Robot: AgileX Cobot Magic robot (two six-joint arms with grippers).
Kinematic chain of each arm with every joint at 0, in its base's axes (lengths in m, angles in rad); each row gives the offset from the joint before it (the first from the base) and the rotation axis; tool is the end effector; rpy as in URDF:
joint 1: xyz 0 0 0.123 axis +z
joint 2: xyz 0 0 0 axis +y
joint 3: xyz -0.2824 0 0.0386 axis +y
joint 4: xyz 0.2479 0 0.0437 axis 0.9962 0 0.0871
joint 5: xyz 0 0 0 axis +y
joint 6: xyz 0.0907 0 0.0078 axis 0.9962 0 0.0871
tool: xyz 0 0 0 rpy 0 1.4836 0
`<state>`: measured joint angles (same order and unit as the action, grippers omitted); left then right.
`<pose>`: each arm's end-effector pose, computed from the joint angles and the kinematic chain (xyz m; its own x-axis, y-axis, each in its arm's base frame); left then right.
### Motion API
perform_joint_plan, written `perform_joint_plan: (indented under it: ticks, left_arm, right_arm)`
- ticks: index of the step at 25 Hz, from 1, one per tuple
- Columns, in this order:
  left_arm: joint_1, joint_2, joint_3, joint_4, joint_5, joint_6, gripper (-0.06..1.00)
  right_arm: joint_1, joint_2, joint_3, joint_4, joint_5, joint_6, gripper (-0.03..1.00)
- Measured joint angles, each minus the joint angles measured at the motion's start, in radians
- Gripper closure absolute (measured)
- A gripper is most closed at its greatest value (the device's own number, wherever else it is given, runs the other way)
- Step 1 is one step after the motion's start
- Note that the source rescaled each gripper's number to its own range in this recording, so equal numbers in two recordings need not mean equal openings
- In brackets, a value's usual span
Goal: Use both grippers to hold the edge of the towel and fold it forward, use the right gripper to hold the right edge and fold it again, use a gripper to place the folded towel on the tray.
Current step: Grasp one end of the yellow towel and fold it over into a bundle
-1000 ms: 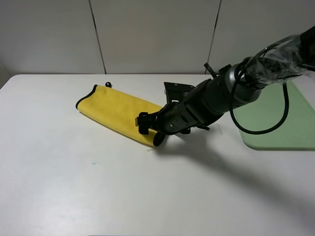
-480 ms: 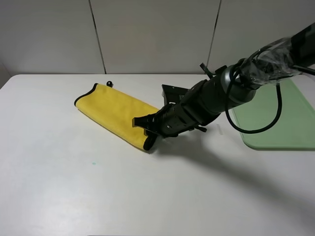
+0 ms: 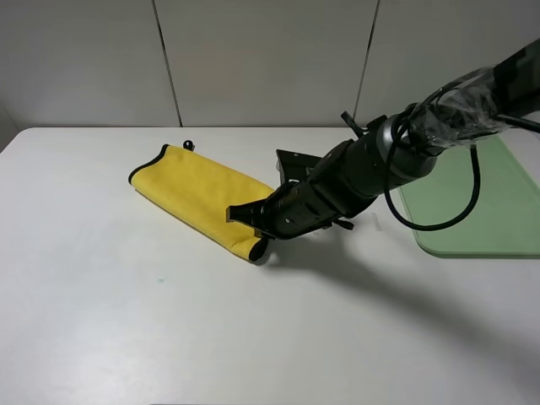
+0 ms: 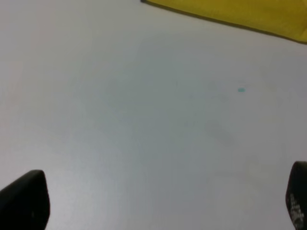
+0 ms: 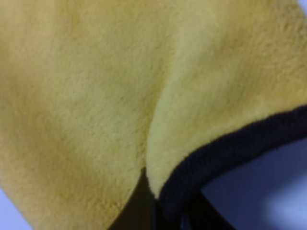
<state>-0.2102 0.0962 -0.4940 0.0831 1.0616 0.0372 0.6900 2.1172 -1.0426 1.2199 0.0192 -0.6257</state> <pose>0.0115 0.0043 0.2754 -0.5188 0.1899 -0.8335 0.1895 0.9763 0.1045 0.2964 0.2469 0.0707 -0.8962 -0.0140 -0.4434 -0.1718 0.9325 0.3178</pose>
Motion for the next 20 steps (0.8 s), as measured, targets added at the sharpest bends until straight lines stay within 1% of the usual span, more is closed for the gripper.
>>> perform_joint_plan:
  ticks: [7,10,14,20]
  left_arm:
    - [0.000,0.000,0.000,0.000,0.000,0.000,-0.05]
    - [0.000,0.000,0.000,0.000,-0.001,0.000,-0.05]
    - [0.000,0.000,0.000,0.000,-0.001,0.000,-0.05]
    - [0.000,0.000,0.000,0.000,-0.001,0.000,-0.05]
  right_arm:
    - [-0.019,-0.014,0.007,-0.116,0.034,0.003,0.95]
    - [-0.043,-0.033,0.010,-0.196,0.065,0.035,0.95]
    - [-0.093,-0.069,0.010,-0.353,0.132,0.115,0.95]
    - [-0.184,-0.158,0.010,-0.620,0.244,0.259,0.95]
